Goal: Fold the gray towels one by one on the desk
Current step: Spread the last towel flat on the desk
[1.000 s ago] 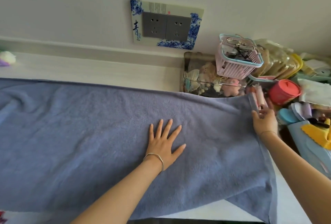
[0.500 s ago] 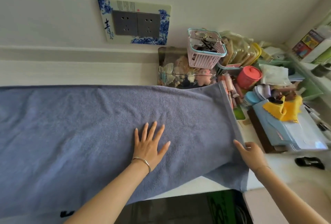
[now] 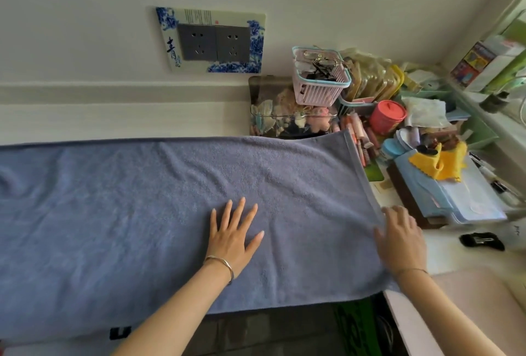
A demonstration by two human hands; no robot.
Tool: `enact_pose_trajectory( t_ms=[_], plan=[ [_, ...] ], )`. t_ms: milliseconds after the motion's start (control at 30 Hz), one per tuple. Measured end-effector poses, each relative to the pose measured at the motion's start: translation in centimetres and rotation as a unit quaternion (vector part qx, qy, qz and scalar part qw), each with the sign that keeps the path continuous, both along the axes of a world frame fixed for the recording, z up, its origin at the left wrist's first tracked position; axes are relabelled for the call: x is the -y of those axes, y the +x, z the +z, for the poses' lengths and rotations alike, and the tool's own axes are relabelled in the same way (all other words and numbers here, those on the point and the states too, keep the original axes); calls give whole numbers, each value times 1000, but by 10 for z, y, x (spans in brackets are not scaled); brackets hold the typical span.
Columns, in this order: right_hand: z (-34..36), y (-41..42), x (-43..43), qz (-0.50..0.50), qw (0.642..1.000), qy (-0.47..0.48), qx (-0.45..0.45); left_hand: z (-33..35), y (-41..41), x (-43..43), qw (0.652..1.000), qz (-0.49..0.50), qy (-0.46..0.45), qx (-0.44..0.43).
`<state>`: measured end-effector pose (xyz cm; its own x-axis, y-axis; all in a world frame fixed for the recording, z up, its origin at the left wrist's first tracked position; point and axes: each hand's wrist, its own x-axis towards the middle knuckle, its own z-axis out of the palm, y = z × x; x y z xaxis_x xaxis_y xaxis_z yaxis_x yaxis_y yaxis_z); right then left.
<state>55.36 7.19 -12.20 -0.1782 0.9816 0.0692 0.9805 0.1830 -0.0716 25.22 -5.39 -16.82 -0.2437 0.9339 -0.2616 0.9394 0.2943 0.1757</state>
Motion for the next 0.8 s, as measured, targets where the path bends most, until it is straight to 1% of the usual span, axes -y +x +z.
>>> enact_pose_trajectory(
  t_ms=[33, 100, 200, 300, 367, 433, 533, 667, 733, 800],
  plan=[
    [-5, -21, 9, 70, 997, 35, 2, 5, -8, 3, 1000, 18, 6, 0],
    [-14, -71, 26, 169, 985, 39, -12, 8, -27, 9, 998, 51, 39, -8],
    [-20, -155, 51, 229, 969, -62, -69, 6, -63, 26, 992, 111, 54, -21],
    [-33, -210, 67, 254, 957, -121, -70, 4, -89, 47, 987, 151, 41, -38],
    [-41, -223, 74, 261, 954, -138, -50, -1, -106, 67, 985, 162, 33, -38],
    [-49, -211, 72, 249, 959, -130, -29, -9, -117, 85, 987, 155, 34, -30],
    [-53, -188, 61, 196, 974, -113, -13, -11, -143, 107, 985, 163, 51, -11],
    [-43, -182, 56, 117, 985, -129, 7, -5, -180, 135, 983, 171, 71, 8],
    [-41, -207, 80, 105, 988, -114, -5, 2, -204, 156, 983, 164, 78, 2],
    [-39, -256, 114, 144, 984, -97, -30, 10, -236, 176, 982, 169, 82, -21]
  ],
)
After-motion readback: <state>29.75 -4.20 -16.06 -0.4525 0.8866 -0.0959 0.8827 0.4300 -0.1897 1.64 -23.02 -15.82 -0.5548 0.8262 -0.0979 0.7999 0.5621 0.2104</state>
